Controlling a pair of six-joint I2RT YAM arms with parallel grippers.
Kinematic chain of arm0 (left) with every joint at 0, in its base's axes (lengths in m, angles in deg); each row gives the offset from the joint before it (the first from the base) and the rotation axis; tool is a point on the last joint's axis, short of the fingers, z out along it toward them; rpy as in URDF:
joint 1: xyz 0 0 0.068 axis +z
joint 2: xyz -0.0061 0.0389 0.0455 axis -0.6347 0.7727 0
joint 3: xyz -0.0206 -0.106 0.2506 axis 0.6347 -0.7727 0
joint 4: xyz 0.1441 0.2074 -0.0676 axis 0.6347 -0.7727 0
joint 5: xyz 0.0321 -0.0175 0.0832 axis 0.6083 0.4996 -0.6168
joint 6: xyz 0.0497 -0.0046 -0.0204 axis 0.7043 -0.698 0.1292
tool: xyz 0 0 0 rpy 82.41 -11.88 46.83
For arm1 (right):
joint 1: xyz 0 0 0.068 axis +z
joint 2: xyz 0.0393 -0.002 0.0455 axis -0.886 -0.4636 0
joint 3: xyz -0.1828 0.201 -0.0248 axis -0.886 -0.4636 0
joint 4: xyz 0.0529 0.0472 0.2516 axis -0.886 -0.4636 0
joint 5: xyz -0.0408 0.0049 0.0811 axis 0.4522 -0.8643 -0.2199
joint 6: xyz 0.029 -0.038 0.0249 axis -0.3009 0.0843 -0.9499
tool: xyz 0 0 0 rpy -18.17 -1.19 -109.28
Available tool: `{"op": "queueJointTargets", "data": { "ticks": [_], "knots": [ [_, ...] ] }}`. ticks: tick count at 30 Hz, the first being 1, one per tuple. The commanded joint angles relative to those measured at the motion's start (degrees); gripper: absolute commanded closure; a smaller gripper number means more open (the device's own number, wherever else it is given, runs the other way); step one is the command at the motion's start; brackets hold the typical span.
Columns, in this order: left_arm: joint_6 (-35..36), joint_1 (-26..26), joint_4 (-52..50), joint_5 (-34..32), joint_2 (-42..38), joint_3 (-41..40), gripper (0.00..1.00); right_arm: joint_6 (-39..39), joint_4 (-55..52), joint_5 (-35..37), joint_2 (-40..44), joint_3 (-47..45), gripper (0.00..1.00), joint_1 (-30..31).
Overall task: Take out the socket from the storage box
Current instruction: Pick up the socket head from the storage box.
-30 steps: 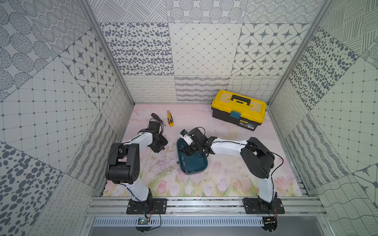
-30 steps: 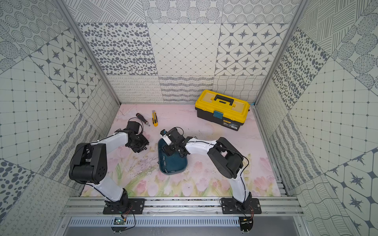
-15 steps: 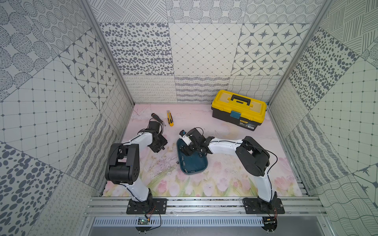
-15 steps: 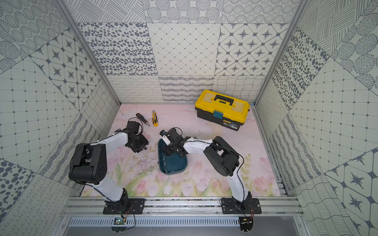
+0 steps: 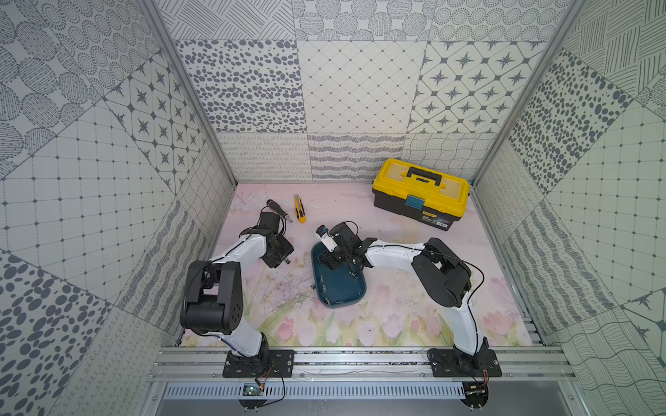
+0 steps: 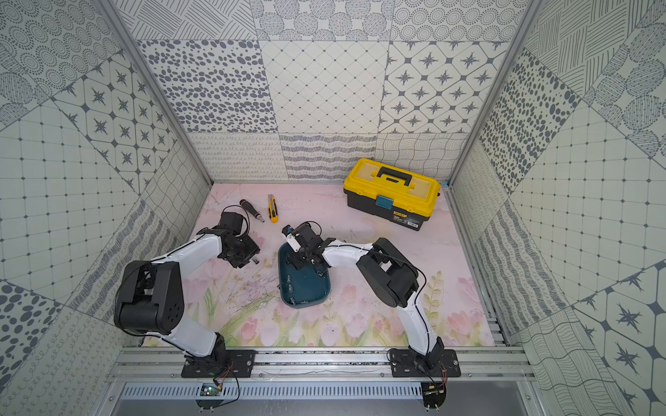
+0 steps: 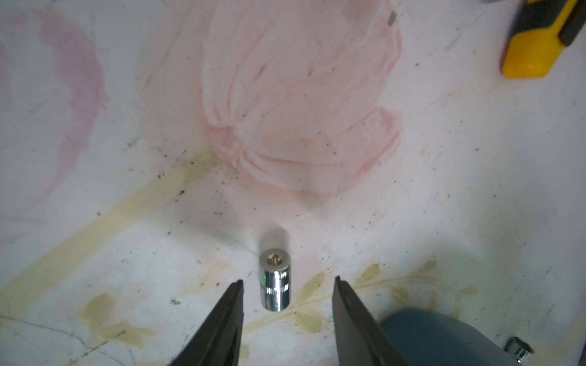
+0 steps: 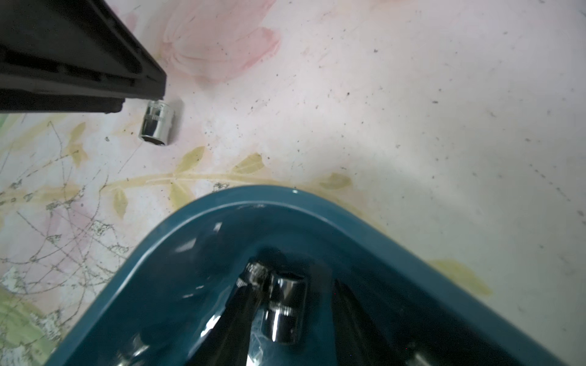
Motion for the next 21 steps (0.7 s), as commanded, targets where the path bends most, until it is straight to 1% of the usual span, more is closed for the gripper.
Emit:
{"op": "queueJointTargets", "data": {
  "ticks": [1,8,14,21],
  "knots": [
    [1.0,0.3,-3.9,0.0,-3.2,0.0,0.5,0.8,0.5,1.3,-1.7,1.5,0.58,-0.1],
    [1.5,0.3,-6.1,0.8,-7.4,0.5,0.49,1.4,-0.3,2.6,-1.8,1.5,0.61,-0.1],
    [1.7,0.3,-6.8,1.4,-9.0,0.8,0.49,1.5,-0.3,3.2,-2.3,1.4,0.64,-0.1],
    [1.5,0.3,-7.7,2.4,-10.8,1.5,0.49,2.1,-0.5,3.4,-1.5,1.1,0.82,-0.1]
  ]
}}
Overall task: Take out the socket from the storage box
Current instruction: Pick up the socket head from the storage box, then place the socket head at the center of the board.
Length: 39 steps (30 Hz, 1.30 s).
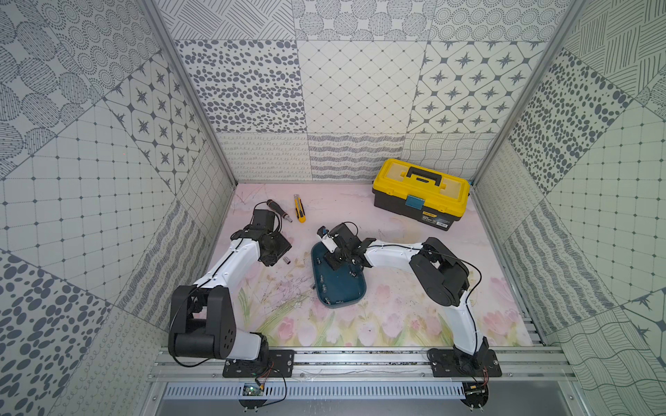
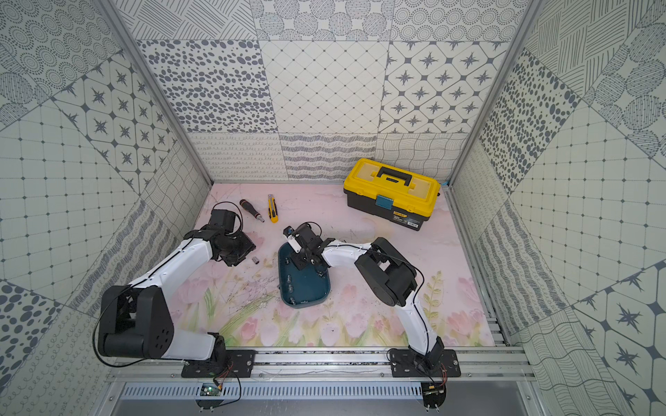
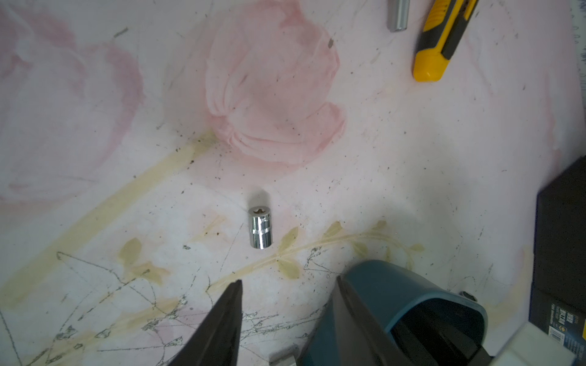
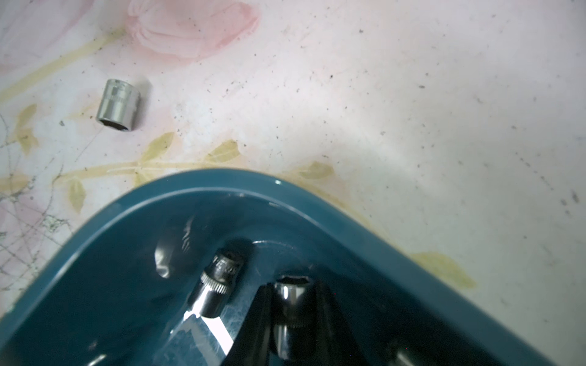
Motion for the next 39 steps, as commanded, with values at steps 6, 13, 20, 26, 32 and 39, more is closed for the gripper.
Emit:
{"op": "queueJointTargets", "data": {
  "ticks": [6,13,20,26,32,39],
  "knots": [
    [2.4,-2.4,-4.5,4.6,-3.9,3.1,0.47,1.0,0.0,0.2,3.4,-1.4,0.89,-0.2],
    [3.0,-9.5,-8.0,2.7,-5.8,6.7,0.44,0.5,-2.1,-1.5,14.1,-7.2,0.89,-0.8],
    [3.1,-17.4,-8.6,0.9,-5.1,8.3,0.44,-1.1,-3.6,-0.4,26.7,-14.3,0.89,-4.8],
    [3.6,-22.6,-9.4,-1.7,-2.7,10.6,0.44,-2.4,-5.0,0.3,34.9,-20.8,0.9,-11.1],
    [3.5,-24.6,-9.0,-2.1,-0.5,11.8,0.44,-2.4,-4.0,3.4,35.8,-27.1,0.89,-16.1],
    [3.4,-25.8,-9.1,-2.7,1.0,12.0,0.44,-2.7,-13.3,6.8,27.4,-20.7,0.9,-18.8]
  ]
}}
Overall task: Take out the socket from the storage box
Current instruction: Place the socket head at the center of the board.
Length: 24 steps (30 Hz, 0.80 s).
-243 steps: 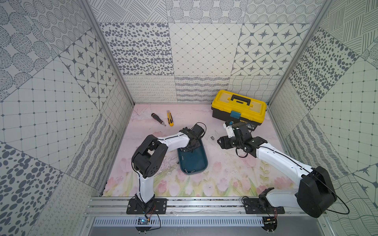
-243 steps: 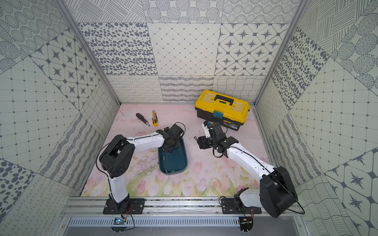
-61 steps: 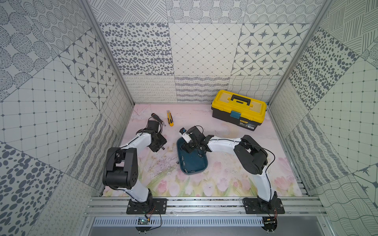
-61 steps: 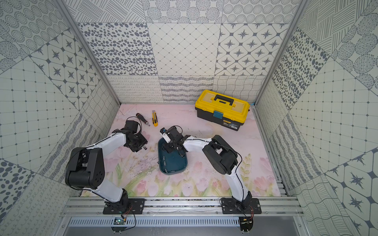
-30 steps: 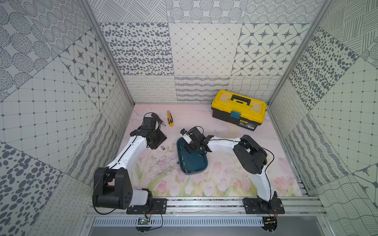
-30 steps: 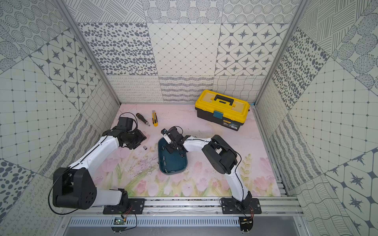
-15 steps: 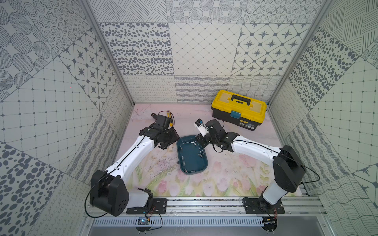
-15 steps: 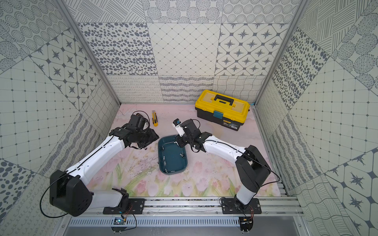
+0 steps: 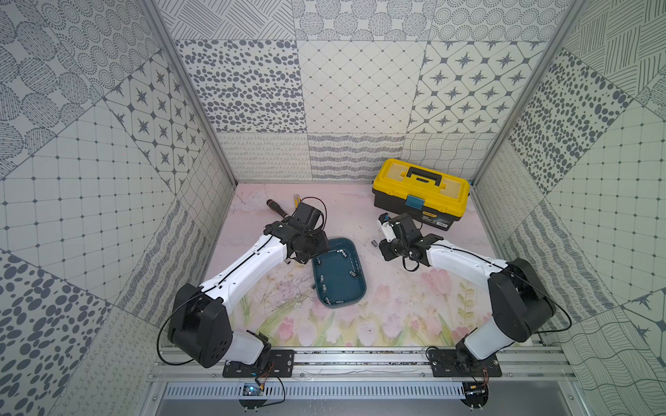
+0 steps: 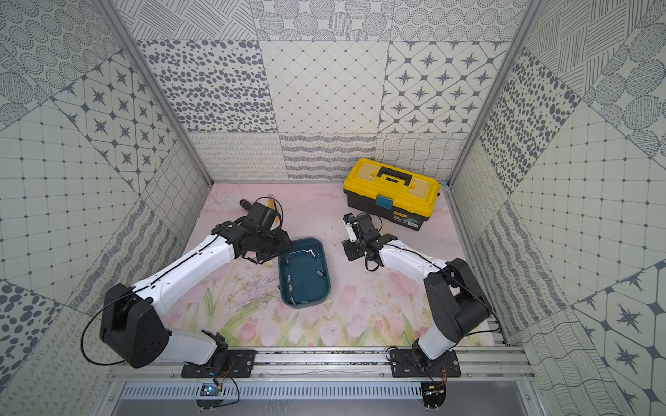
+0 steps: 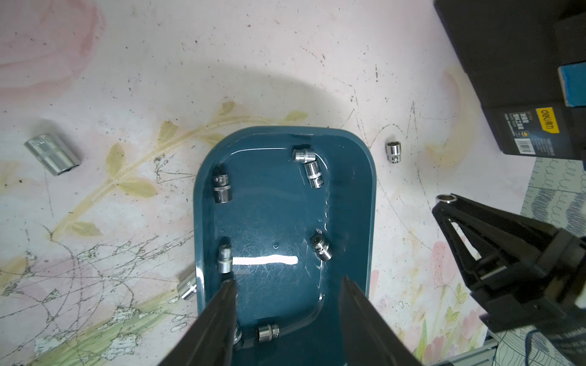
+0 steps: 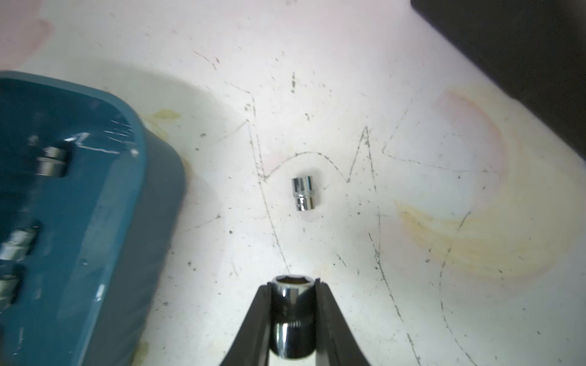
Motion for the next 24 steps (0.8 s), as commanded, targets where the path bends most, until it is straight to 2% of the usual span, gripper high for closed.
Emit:
{"op": "queueJointTargets", "data": {
  "ticks": [1,15,24],
  "knots": [
    [1.3,-0.7,-1.6,-1.9,0.8,0.7,0.44,-1.0,-3.6,1.7,-3.4,3.8,0.9,-0.5],
    [1.1,-0.7,-1.7,-2.4,0.9,0.5,0.44,-1.1,-10.1,2.0,-11.6,8.3,0.91,-1.8],
    [1.0,-0.7,-2.0,-2.8,0.2,0.7,0.44,-1.1,-12.2,2.1,-14.5,10.8,0.84,-1.9]
  ]
}}
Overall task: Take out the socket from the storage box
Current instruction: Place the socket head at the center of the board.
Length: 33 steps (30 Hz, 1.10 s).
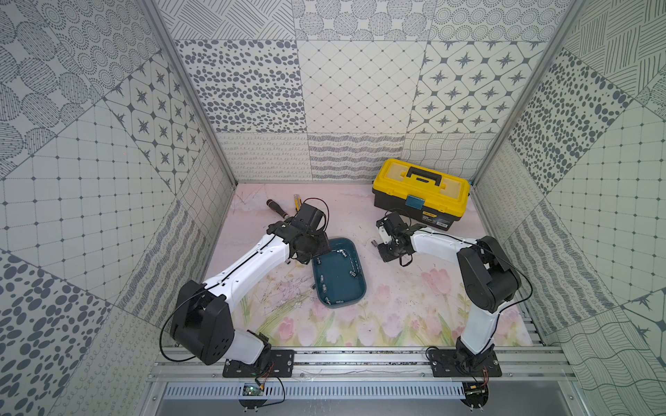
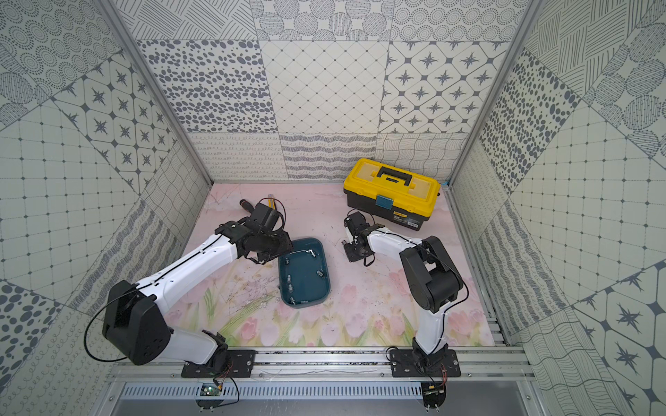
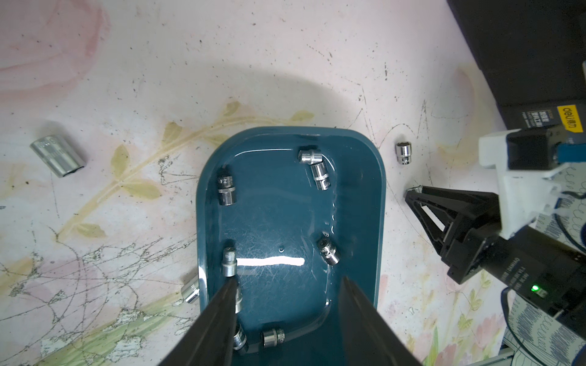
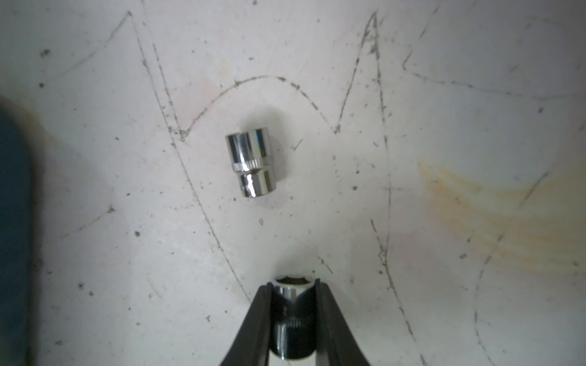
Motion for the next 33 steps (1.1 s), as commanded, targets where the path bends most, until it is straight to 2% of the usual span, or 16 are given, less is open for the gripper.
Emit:
{"op": "queueJointTargets", "data": {
  "ticks": [1,14,24,33],
  "knots": [
    [1.0,0.0,-2.2,-1.2,-0.6,0.7,0.44,-0.3,-0.8,0.7,-1.3,1.3,0.82,-0.2],
    [0.9,0.0,-2.8,-1.8,-1.9,0.9,0.44,-0.5,-0.7,1.0,-0.8,0.9,0.64,-0.2],
    [0.9,-0.2,-3.2,-1.1,-2.1,1.3,0.44,-0.3,-0.3,1.0,0.5,0.2,0.63,-0.3],
    [1.1,-1.8,-3.9,-2.0,-1.6,2.5,0.44,-0.8,-0.6,1.2,3.9,-0.5,0.57,-1.1]
  ]
}}
